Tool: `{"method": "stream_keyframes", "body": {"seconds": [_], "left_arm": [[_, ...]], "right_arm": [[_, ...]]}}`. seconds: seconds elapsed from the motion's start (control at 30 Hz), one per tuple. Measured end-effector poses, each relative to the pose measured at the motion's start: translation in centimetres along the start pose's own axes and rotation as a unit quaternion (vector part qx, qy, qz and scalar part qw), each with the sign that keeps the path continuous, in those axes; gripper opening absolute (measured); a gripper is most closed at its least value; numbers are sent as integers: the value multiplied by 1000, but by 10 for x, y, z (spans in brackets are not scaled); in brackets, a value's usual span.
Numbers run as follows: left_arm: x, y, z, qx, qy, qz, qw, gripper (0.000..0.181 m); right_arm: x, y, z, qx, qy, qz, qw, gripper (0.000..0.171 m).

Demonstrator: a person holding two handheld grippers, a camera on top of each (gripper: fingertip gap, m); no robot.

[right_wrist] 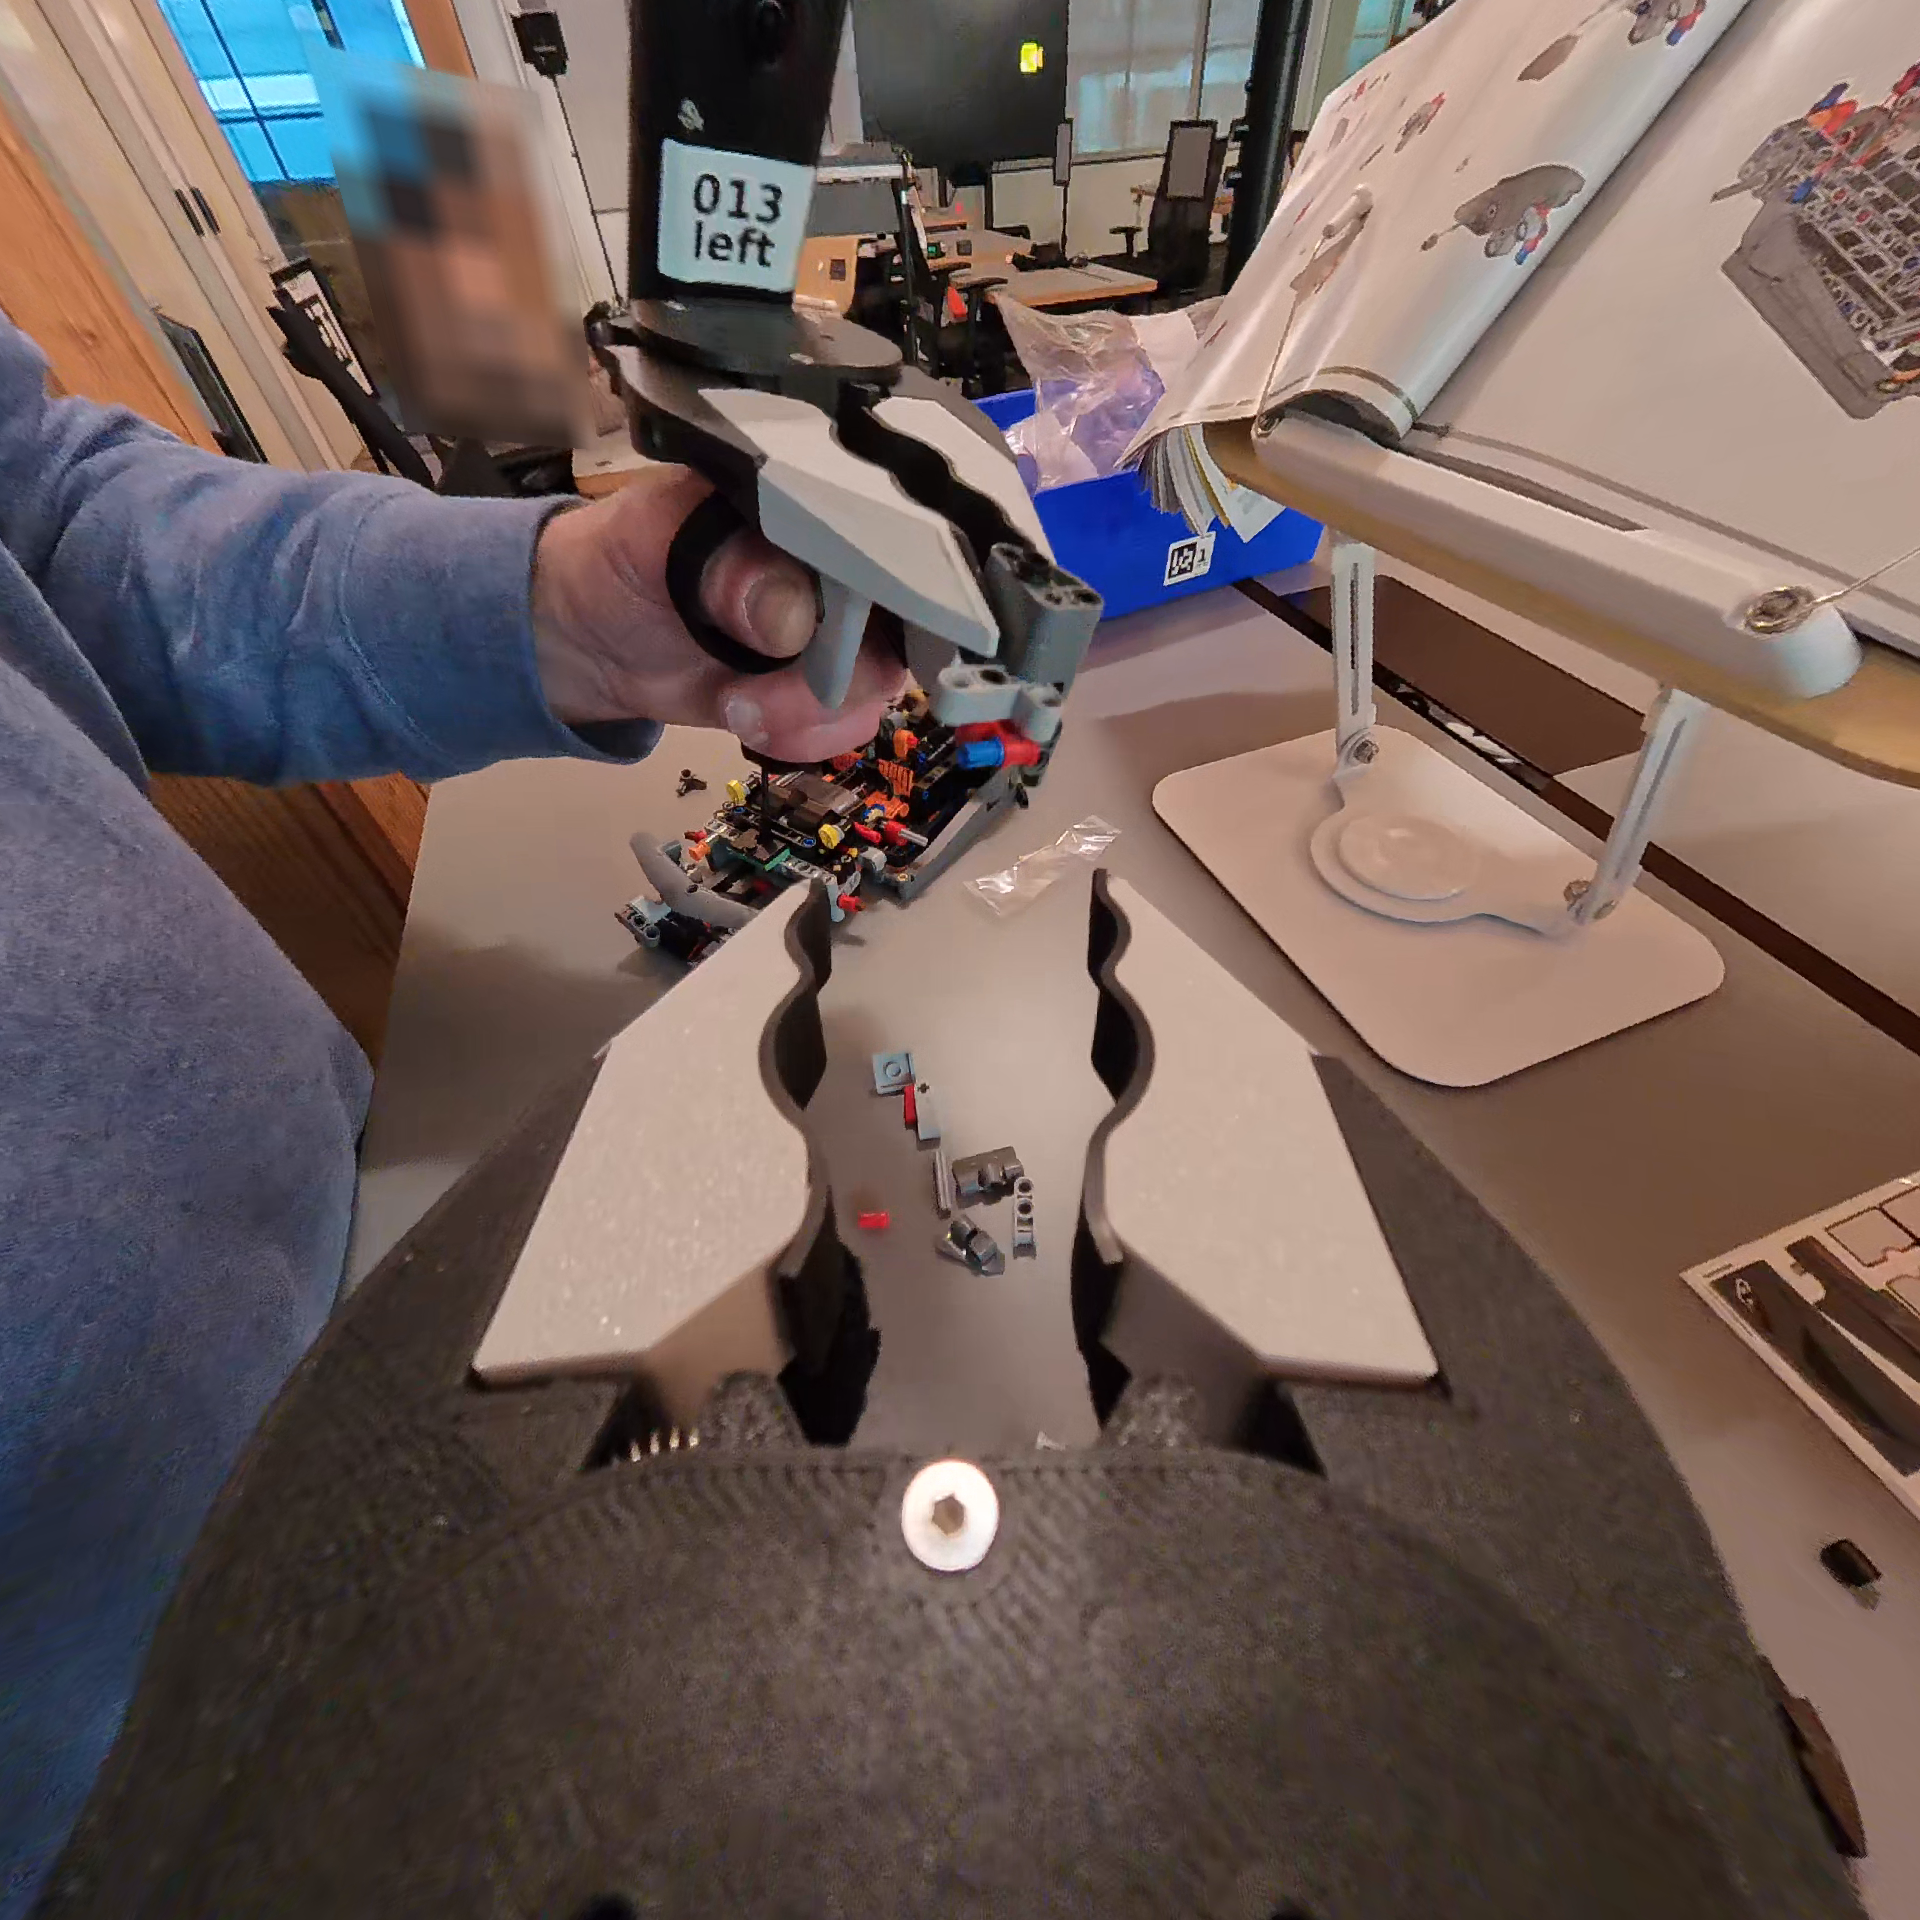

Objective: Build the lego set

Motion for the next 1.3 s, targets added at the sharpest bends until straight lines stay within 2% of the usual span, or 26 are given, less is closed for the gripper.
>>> {"method": "stream_keyframes", "body": {"seconds": [0.03, 0.23, 0.37, 0.8, 0.9, 1.03, 1.3], "left_arm": [[-2, 1, -1, 13, 11, 5, 1000, 13], [-10, 7, -3, 54, 52, 30, 997, 13], [-9, 12, -3, 58, 44, 24, 997, 13], [18, 26, -3, -12, -81, 32, 996, 12], [22, 31, -2, -8, -91, 49, 995, 12], [25, 40, 0, -7, -114, 61, 992, 13], [28, 60, 1, 16, -130, 106, 986, 13]], "right_arm": [[0, 1, -1, 4, 1, -3, 1000, 48], [1, -2, -11, 23, -4, -18, 1000, 48], [1, -10, -18, 33, -13, -29, 999, 47], [-20, -34, -43, 55, -68, -96, 992, 52], [-30, -43, -48, 39, -68, -88, 993, 47], [-40, -50, -54, 26, -66, -62, 996, 31], [-68, -56, -70, 22, -75, 3, 997, 31]]}}
Point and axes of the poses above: each gripper's, where its closed fingertips meet, y back along the fingers, z out of its underside, x = y × z across the jaws, the point moved 9 cm from there along y, back along the fingers, and after that the axes turned 13 degrees about -x, right-handed, at the moved point
